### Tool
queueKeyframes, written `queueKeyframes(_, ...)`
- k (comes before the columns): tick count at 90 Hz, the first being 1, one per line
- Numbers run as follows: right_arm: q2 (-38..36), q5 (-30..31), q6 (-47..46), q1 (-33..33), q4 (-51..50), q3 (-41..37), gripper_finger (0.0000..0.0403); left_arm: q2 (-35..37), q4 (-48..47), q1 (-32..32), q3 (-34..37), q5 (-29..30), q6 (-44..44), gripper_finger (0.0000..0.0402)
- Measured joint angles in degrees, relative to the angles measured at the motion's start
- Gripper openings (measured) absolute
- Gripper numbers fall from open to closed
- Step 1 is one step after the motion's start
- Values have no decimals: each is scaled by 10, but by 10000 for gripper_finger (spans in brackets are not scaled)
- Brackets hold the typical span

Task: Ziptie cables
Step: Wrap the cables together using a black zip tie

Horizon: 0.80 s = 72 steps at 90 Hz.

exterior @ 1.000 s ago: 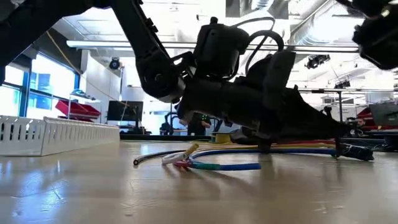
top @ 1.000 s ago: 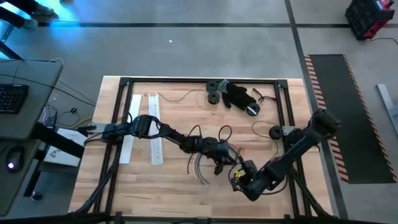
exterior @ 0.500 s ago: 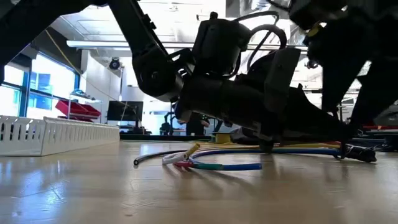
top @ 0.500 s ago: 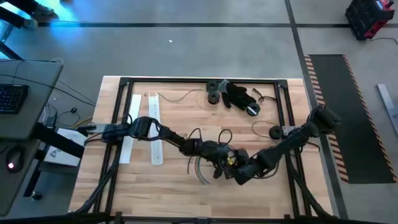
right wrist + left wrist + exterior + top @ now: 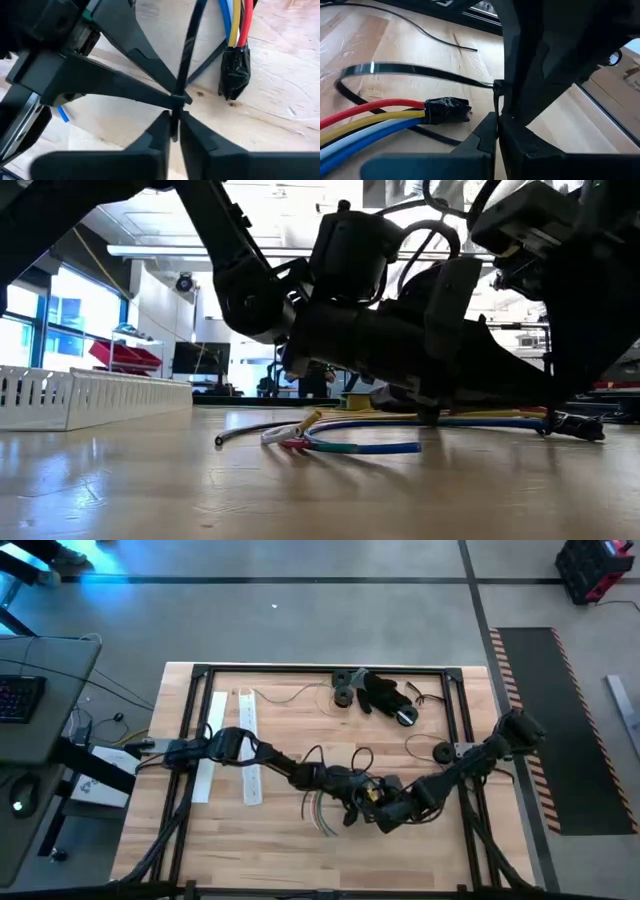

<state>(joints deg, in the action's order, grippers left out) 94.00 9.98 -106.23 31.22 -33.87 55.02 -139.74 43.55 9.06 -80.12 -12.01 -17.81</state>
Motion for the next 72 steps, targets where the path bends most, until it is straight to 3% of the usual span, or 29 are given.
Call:
queueKeyframes(33,0,-13,-22,23,7,0,0,0,29,-15,0,-1,-57,0)
queueKeyframes(72,-5,-29,-74,76,-2,0,0,0,27,-27,0,12,-53,0)
